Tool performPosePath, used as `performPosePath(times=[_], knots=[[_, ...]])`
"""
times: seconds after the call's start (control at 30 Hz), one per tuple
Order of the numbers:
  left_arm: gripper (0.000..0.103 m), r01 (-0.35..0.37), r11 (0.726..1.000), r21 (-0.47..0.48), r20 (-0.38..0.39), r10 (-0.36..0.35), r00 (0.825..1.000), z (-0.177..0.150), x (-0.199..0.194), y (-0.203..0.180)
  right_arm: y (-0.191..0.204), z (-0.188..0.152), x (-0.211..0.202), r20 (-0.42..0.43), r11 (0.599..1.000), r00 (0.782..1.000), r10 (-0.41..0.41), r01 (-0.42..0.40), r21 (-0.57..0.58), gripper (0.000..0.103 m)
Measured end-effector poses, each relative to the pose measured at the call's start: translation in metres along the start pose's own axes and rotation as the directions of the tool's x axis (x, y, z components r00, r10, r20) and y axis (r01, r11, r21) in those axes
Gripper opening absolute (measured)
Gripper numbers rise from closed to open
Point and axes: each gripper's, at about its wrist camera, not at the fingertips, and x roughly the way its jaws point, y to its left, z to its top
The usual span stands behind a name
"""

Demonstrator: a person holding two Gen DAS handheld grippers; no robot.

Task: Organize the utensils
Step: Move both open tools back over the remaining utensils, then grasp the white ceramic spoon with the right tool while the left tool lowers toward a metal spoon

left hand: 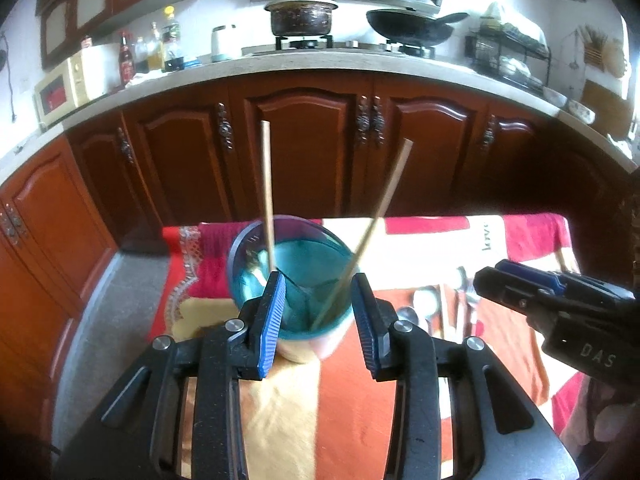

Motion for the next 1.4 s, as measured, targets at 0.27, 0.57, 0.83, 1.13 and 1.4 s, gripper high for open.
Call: performPosePath(times=[0.27,0.57,0.83,1.13,1.4], knots=[[0.034,0.045,0.999,0.02,-0.024,-0.045,0.999,-0.012,-0.008,-0.03,-0.02,-0.018,-0.024,0.006,0.999,0.999,-0.036,0.035,0.03,0.034],[0.035,0.119,0.992,-0.046,-0.115,-0.123,0.986,-0.03,0.006,-0.034,-0.064,-0.045,-0.037,-0.036,0.99,0.993,-0.108,0.111,0.089,0.035],[0.035,0.116,0.993,-0.026,-0.201,-0.119,0.972,-0.057,0.033,-0.046,-0.11,-0.07,-0.005,-0.119,0.972,0.991,-0.055,0.08,0.222,0.035],[0.035,0.127,0.992,-0.008,-0.271,-0.125,0.954,-0.074,0.062,-0.056,-0.097,-0.052,0.053,-0.142,0.992,0.988,0.059,-0.042,0.119,0.03],[0.035,0.13,0.991,-0.023,-0.307,-0.131,0.943,-0.08,0.072,-0.044,-0.078,-0.029,0.123,-0.237,0.995,0.971,0.023,-0.044,-0.085,0.03]])
